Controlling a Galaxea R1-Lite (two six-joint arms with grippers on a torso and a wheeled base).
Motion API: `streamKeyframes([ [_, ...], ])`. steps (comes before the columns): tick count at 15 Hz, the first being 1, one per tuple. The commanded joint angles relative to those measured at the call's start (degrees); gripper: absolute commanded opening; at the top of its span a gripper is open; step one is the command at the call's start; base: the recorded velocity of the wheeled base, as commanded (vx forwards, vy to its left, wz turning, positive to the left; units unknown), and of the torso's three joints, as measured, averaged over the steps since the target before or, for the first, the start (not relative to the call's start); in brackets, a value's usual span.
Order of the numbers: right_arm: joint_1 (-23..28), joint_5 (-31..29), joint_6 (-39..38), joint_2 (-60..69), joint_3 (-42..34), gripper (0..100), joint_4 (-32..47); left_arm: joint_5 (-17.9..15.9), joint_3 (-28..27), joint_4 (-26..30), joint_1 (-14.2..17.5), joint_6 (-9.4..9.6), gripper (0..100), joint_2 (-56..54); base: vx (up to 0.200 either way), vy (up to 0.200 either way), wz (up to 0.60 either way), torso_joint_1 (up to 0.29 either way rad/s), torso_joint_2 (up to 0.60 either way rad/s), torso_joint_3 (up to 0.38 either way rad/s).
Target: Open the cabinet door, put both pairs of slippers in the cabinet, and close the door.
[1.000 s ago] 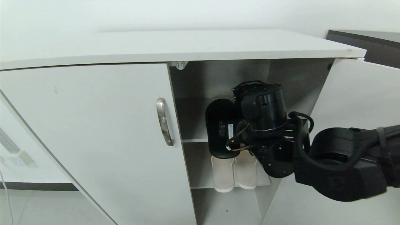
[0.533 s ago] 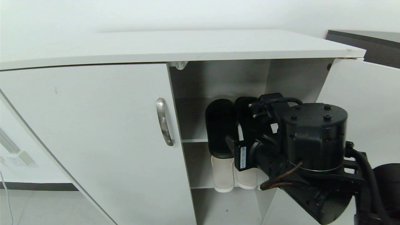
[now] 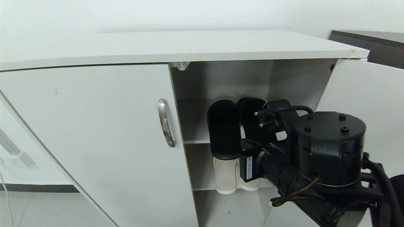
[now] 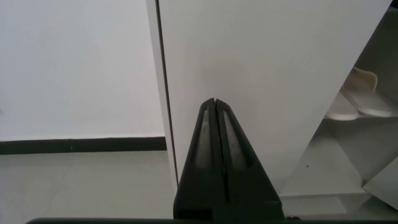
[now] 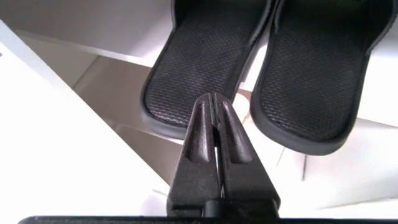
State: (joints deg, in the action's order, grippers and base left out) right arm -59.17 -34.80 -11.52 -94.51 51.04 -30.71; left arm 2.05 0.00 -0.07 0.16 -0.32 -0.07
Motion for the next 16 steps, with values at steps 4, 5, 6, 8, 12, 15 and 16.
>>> streamKeyframes([
  [4,-0.59,-0.18,-0.08,-0.06,-0.15,0,-0.05,-0.03,0.0,-0.01,0.02,-0.03,0,0.07,0.0,0.0,0.0,0.0,0.0,0.0],
  [5,-0.86,-0.18,-0.08,-0.23,-0.24,0,-0.05,-0.11,0.0,-0.01,0.02,-0.03,0,0.07,-0.2,0.0,0.0,0.002,0.0,-0.002],
  [6,-0.86,-0.18,-0.08,-0.5,-0.42,0,-0.05,-0.11,0.0,-0.01,0.02,-0.12,0,0.07,-0.2,0.0,0.0,0.007,0.0,0.002],
  [8,-0.86,-0.18,-0.08,-0.76,-0.5,0,-0.05,-0.11,0.0,-0.01,0.02,-0.12,0,0.07,-0.2,0.0,0.0,0.007,0.0,0.005],
  [12,-0.86,-0.18,-0.08,-1.46,-0.86,0,-0.14,-0.11,0.0,-0.01,0.02,-0.12,0,0.07,-0.2,0.0,0.0,-0.002,0.0,0.004],
  [15,-1.38,-0.18,-0.08,-1.9,-0.94,0,-0.93,-0.11,0.0,-0.01,0.02,-0.21,0,0.07,-0.2,0.0,0.0,-0.001,0.0,0.002],
  [16,-1.47,-0.18,-0.08,-1.9,-1.3,0,-0.93,-0.11,0.0,-0.01,0.02,-0.21,0,0.07,-0.2,0.0,0.0,0.002,0.01,0.007],
])
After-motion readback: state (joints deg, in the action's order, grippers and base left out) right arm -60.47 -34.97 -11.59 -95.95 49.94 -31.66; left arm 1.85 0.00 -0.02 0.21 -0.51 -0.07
